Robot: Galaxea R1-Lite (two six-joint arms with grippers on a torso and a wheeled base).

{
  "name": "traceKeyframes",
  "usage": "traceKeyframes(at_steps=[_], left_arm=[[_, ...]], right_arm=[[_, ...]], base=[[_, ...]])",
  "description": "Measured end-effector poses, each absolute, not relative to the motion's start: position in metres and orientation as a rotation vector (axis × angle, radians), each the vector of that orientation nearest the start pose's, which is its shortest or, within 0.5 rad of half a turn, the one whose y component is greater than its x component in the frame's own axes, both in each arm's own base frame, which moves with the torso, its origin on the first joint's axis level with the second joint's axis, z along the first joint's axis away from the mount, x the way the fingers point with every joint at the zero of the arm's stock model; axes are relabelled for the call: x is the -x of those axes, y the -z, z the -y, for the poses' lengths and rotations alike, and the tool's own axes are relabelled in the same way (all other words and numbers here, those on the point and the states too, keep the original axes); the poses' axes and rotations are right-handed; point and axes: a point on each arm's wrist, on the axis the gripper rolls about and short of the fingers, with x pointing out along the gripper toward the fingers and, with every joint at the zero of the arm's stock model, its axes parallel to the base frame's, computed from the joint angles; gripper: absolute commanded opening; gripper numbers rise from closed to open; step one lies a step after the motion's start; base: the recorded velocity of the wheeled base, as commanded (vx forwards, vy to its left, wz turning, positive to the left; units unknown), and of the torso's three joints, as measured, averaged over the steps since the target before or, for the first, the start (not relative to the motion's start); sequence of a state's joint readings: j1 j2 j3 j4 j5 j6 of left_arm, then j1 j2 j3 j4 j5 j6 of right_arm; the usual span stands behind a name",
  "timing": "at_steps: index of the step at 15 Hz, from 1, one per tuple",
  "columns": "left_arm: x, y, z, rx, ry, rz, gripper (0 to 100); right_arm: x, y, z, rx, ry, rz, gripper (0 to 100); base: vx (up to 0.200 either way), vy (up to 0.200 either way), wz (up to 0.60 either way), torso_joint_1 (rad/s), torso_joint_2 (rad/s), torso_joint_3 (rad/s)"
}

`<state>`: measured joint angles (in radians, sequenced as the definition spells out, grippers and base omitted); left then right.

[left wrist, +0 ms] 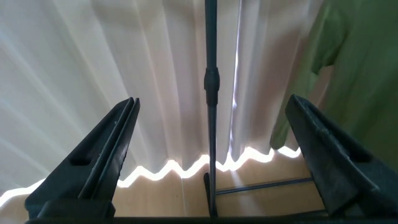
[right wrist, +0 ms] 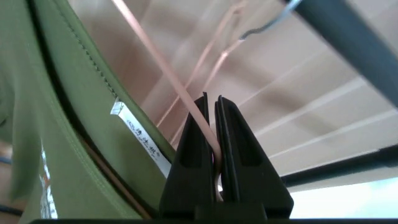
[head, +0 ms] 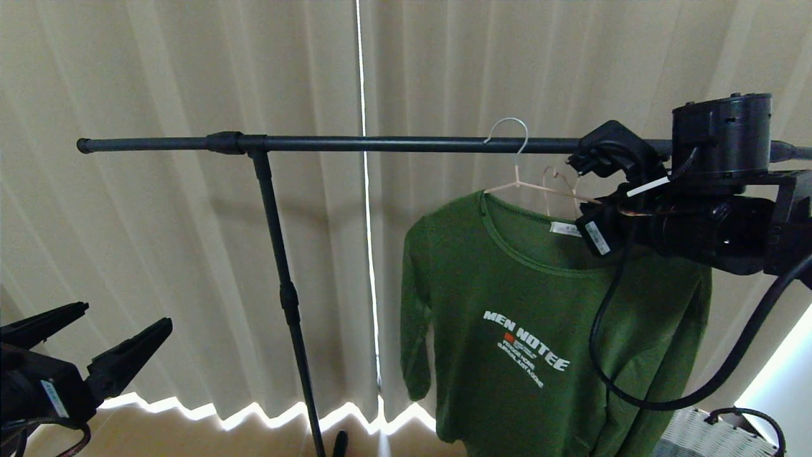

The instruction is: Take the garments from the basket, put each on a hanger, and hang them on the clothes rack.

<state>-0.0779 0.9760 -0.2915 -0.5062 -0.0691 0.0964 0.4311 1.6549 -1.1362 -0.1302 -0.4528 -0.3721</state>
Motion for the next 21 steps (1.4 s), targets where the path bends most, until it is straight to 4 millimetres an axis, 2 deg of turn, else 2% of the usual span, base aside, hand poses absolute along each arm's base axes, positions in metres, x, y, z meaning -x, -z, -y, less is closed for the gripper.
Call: traceKeyframes(at_steps=[4, 10, 14, 21], left_arm=[[-0.115, -0.178, 0.011, -0.099, 0.157, -0.174, 100], [-0.115, -0.177, 0.011, -0.099, 0.159, -0.175, 100], [-0.115, -0.177, 0.011, -0.099, 0.159, -0.174, 100], [-0.115, -0.177, 0.011, -0.099, 0.159, -0.175, 100]], right_arm=[[-0.289, -0.234, -0.124, 0.539, -0.051, -0.368, 0], [-0.294, -0.247, -0.124, 0.505, -0.004, -0.33, 0], [-0.298, -0.247, -0.125, 0.513, 0.042, -0.335, 0], [-0.291, -0.24, -0.153, 0.539, -0.043, -0.332, 0]], base=[[0.0, 0.0, 0.0, 0.0, 0.0, 0.0], [0.0, 0.0, 0.0, 0.0, 0.0, 0.0], [0.0, 0.0, 0.0, 0.0, 0.0, 0.0], [0.0, 0.0, 0.0, 0.0, 0.0, 0.0]])
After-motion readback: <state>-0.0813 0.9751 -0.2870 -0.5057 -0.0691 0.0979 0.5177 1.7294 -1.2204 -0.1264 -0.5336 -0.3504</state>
